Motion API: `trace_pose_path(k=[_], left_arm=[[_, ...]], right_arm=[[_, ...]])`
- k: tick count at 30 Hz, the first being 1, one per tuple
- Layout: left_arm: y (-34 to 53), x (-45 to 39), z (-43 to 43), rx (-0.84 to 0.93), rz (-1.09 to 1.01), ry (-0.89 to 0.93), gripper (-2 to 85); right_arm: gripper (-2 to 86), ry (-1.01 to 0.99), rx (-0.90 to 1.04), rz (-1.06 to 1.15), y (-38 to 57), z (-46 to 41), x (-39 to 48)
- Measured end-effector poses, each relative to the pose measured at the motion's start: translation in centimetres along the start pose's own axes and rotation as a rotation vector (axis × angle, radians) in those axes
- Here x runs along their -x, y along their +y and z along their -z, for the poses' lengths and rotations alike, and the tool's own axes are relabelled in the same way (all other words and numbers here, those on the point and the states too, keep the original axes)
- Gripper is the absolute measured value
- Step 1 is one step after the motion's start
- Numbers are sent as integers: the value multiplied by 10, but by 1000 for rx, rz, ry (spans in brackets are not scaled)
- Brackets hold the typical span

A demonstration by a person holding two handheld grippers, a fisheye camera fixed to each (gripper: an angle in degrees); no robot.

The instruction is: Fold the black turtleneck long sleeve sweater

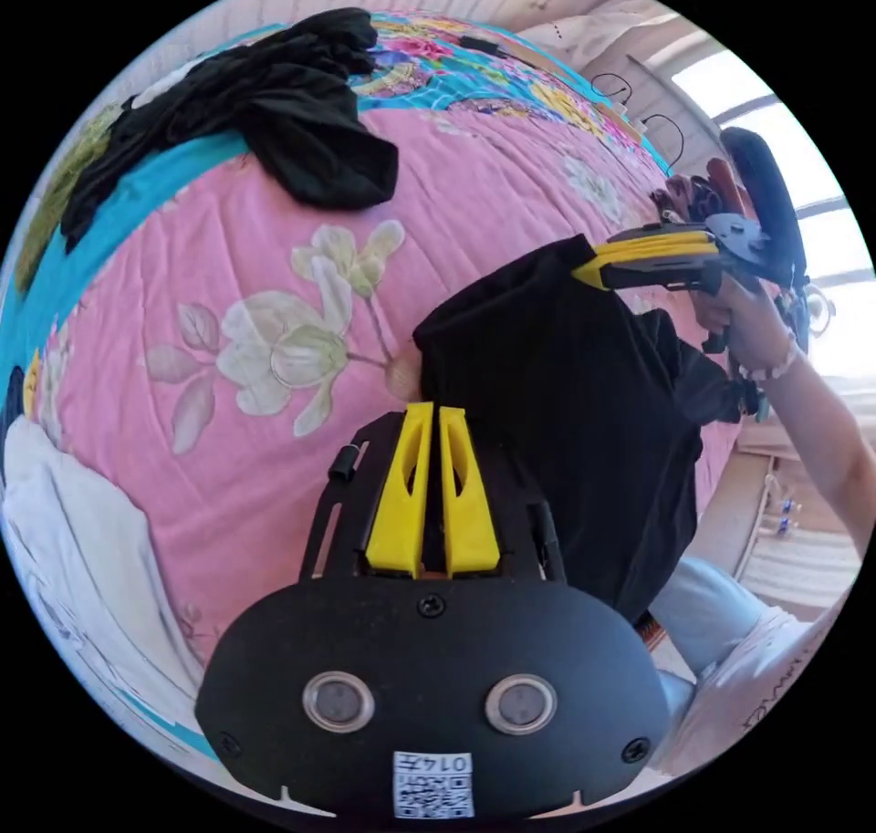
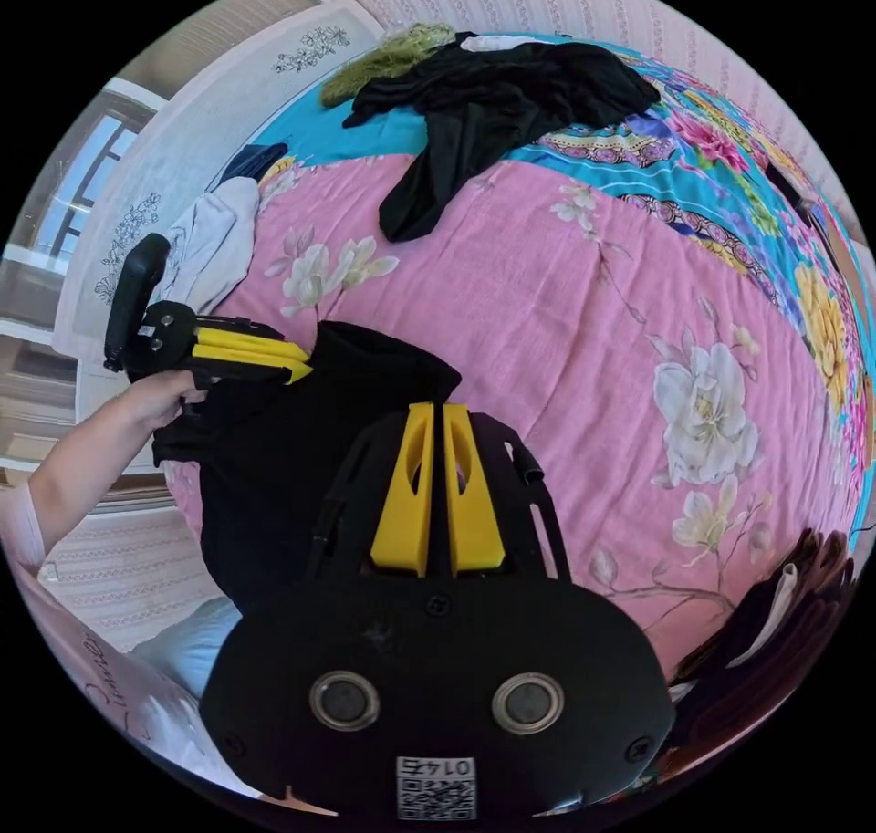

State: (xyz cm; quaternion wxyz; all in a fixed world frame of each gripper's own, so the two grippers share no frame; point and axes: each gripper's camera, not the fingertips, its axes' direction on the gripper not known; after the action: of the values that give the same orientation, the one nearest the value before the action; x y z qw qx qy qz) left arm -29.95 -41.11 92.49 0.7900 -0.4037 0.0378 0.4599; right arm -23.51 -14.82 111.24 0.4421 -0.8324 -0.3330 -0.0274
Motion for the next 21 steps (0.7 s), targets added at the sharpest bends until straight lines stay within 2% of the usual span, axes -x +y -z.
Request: trace_pose_path(k=[3, 5, 9, 12, 15, 17, 21], left_arm=[[-15, 6, 7, -6, 58, -37, -8], [-20, 14, -6, 11, 115, 14, -8], [-15, 22, -3, -31, 185, 124, 0], [6, 26, 22, -135, 211, 161, 33], [58, 34, 69, -276, 249, 107, 40], [126, 38, 103, -361, 301, 71, 43], [241, 27, 124, -312, 441, -50, 50]], right_arm=[[-2, 17, 46, 6, -16, -7, -7], [-1, 46, 104, 0, -23, -27, -10], [7, 84, 77, -7, -22, -43, -8], [16, 102, 72, 9, -21, -47, -6], [36, 80, 52, -10, -16, -46, -11], [52, 85, 3, -44, -1, -42, -17], [38, 105, -77, -76, 34, -33, -15]])
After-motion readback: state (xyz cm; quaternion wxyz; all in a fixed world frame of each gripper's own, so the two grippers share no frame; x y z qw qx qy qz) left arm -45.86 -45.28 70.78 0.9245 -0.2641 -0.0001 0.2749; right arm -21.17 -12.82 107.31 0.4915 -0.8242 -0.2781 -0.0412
